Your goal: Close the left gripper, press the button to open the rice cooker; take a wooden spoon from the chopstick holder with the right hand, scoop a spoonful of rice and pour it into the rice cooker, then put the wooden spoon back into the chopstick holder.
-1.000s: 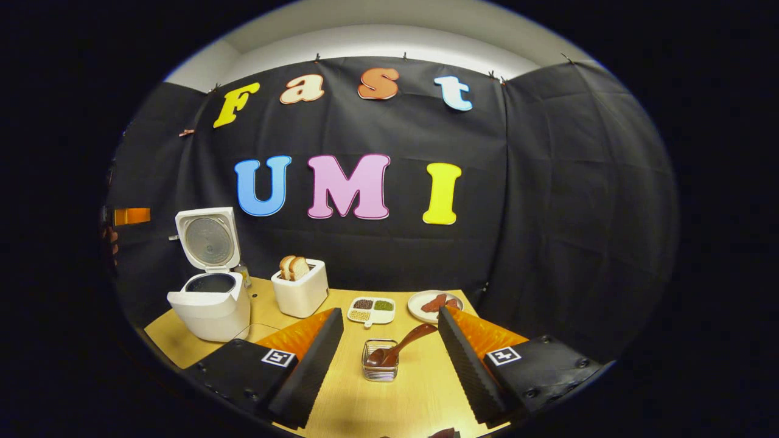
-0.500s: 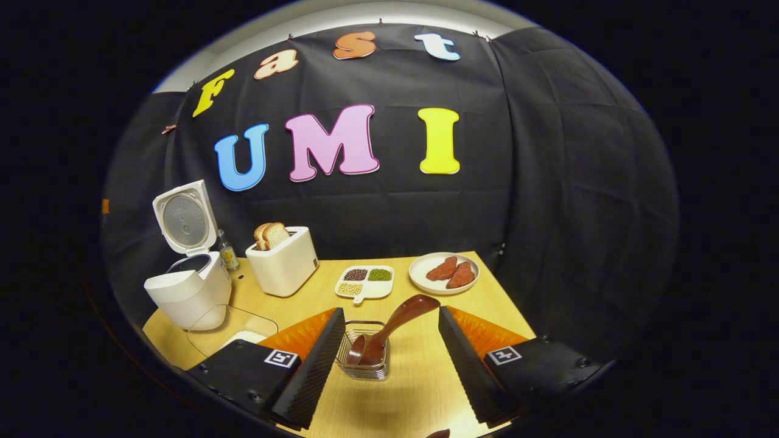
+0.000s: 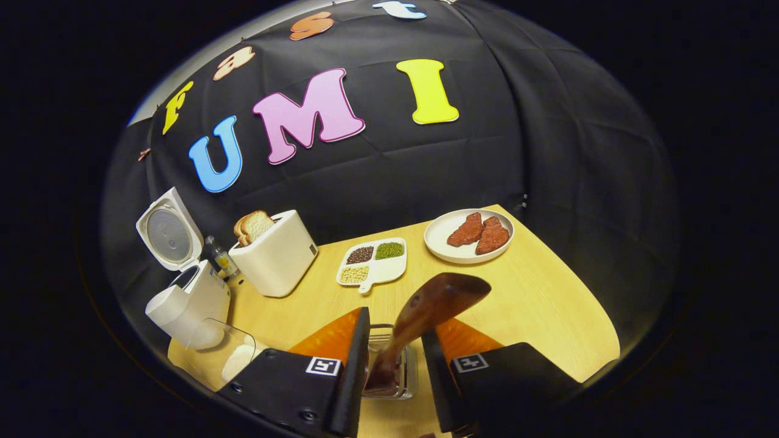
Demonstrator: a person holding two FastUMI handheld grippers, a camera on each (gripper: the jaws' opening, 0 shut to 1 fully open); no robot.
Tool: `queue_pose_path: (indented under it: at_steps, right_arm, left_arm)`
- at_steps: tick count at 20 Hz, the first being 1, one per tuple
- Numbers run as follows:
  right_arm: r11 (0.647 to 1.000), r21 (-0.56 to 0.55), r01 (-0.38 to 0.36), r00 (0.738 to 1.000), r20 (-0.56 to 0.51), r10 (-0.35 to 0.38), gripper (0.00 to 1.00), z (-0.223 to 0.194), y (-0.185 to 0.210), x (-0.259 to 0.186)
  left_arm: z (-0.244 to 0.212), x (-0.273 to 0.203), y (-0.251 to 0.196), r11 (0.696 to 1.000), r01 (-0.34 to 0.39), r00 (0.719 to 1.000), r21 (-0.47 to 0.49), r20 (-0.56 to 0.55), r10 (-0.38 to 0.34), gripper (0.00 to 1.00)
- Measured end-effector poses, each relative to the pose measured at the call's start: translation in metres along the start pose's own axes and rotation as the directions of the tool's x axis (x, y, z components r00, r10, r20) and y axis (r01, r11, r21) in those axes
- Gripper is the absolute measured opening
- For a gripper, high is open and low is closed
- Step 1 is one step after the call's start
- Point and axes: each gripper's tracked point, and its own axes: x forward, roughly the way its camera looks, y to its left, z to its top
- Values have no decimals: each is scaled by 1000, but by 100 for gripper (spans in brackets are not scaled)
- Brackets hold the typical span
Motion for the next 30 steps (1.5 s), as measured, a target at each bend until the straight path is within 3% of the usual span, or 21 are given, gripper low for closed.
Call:
queue_pose_path:
  at_steps: [3, 5, 7, 8, 9, 10, 13, 17, 21, 24, 27, 30]
  right_arm:
    - [999, -35, -15, 1000, 4, 15, 52, -9, 17, 1]
    - [997, -79, 9, 999, -41, -12, 33, -27, 15, 6]
    - [998, -64, 16, 999, -39, -18, 24, -29, 14, 3]
    - [998, -55, 14, 999, -29, -15, 30, -26, 12, 2]
    - [999, -43, 13, 999, -37, -14, 22, -28, 12, -1]
    - [999, -32, 19, 999, -37, -20, 24, -27, 12, 1]
    - [998, -37, 51, 999, -6, -51, 16, -9, 4, -8]
    - [999, -29, 32, 997, 64, -30, 16, 31, 16, -24]
    - [998, -63, -13, 989, 148, 22, 16, 83, 57, -55]
    - [992, -107, -66, 980, 180, 84, 16, 98, 103, -75]
    - [979, -168, -115, 975, 169, 144, 16, 86, 156, -86]
    - [951, -277, -136, 980, 105, 170, 16, 47, 198, -80]
  left_arm:
    - [-7, -2, 3, 998, -14, 1000, 53, -10, 15, 94]
    - [-6, -3, 4, 998, -17, 1000, 54, -12, 17, 95]
    - [-7, -3, 9, 998, -23, 1000, 50, -12, 24, 94]
    - [-6, -4, 12, 998, -28, 1000, 49, -9, 28, 94]
    - [-4, -5, 16, 998, -34, 999, 48, -6, 34, 95]
    - [-3, -7, 19, 998, -35, 999, 49, -2, 35, 95]
    - [-3, -10, 23, 999, -29, 1000, 46, 6, 28, 94]
    - [-5, -13, 33, 1000, -7, 1000, 23, 10, 7, 95]
    - [1, -15, 42, 999, 12, 999, 42, 36, -13, 94]
    - [2, -17, 48, 999, 25, 998, 39, 48, -27, 95]
    - [0, -17, 56, 998, 40, 998, 45, 46, -42, 95]
    - [-2, -17, 67, 997, 41, 998, 68, 47, -44, 94]
